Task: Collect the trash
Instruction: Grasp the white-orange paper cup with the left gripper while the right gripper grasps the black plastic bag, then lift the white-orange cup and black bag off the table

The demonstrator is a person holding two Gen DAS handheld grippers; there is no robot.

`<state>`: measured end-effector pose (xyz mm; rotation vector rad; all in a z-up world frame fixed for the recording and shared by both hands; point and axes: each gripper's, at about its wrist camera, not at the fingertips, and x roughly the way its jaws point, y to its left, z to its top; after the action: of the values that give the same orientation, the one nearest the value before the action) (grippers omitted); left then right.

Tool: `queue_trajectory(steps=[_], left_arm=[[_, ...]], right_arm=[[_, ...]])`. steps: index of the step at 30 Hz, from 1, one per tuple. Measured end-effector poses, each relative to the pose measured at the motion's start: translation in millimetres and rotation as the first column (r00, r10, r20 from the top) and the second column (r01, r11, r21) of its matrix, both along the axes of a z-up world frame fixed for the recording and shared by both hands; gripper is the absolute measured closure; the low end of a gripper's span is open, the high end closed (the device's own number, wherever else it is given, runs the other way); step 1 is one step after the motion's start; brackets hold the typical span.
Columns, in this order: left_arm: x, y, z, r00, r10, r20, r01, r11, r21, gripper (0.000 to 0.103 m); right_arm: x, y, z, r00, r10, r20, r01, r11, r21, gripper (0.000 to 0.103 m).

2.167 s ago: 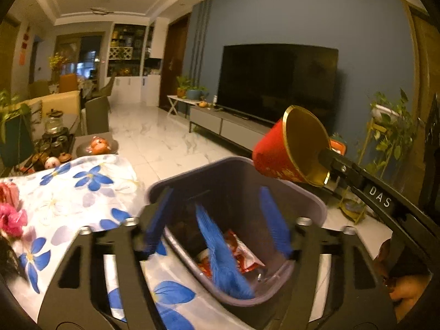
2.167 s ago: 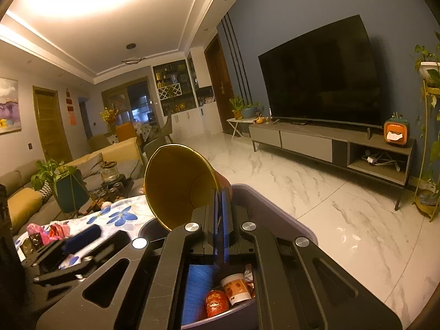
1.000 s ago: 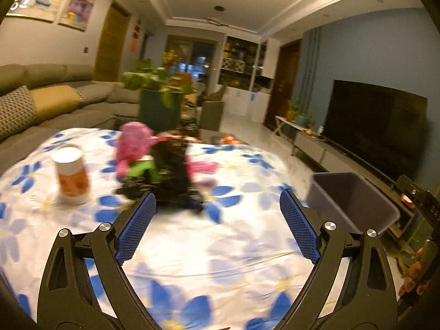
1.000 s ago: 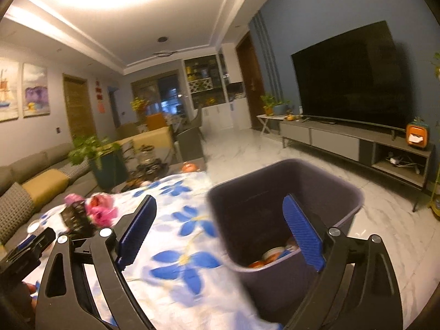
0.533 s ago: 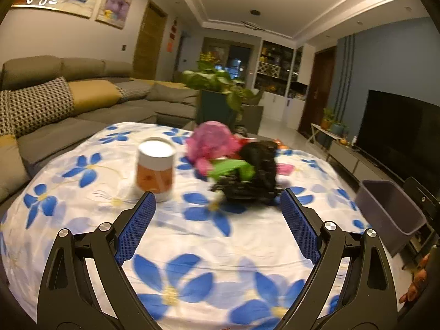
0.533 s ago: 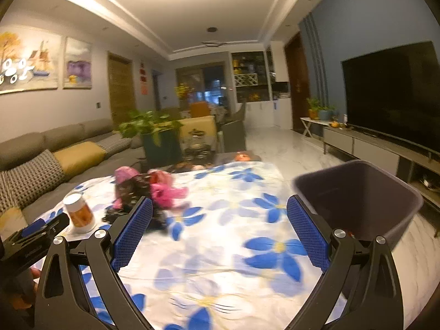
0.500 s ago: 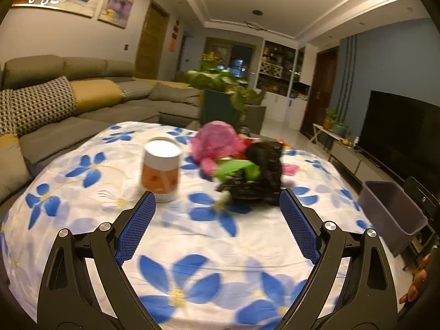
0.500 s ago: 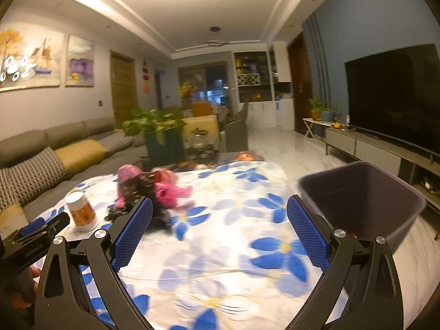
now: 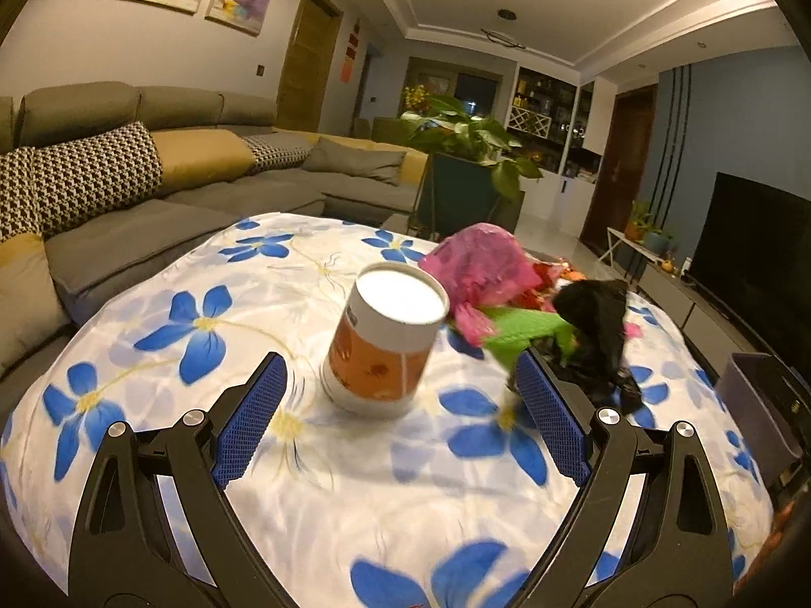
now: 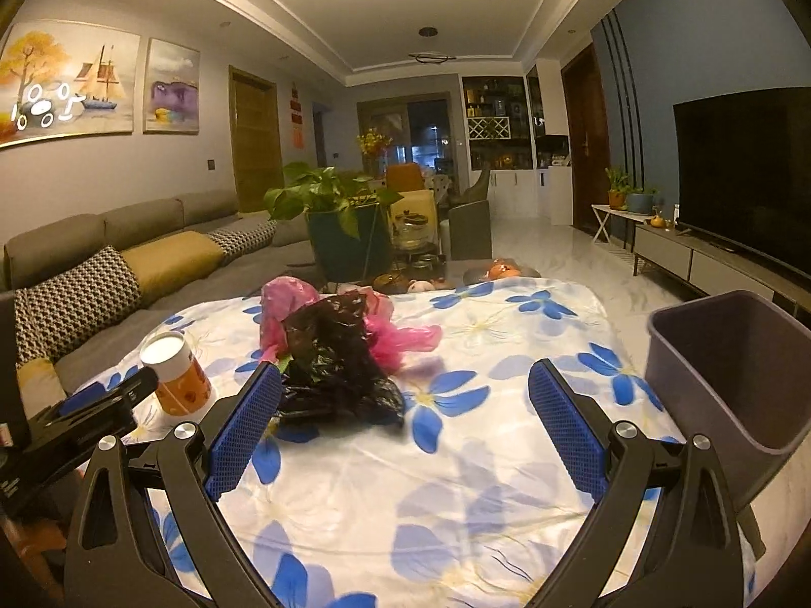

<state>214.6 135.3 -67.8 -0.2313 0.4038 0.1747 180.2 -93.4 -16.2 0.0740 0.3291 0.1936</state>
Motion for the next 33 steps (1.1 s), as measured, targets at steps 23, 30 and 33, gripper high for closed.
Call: queue_trajectory(steps=[23,30,33], left_arm=[[61,25,-19,0.996,-0.044,-0.084,0.036,0.995,-0.092,0.041],[56,26,-16,0.997,-0.047,-0.067,0.040,0.994,-0.098,0.041],[55,26,-16,0.997,-0.050,-0.065,0.043,0.994,-0.100,0.041]], right_arm=[[75,79,-28,0.996,0.066,-0.063,-0.074,0.989,-0.130,0.034],[90,91,-31,0.994,0.056,-0.089,-0.069,0.986,-0.153,0.055],[96,93,-34,0.991,0.062,-0.118,-0.080,0.985,-0.156,0.075]])
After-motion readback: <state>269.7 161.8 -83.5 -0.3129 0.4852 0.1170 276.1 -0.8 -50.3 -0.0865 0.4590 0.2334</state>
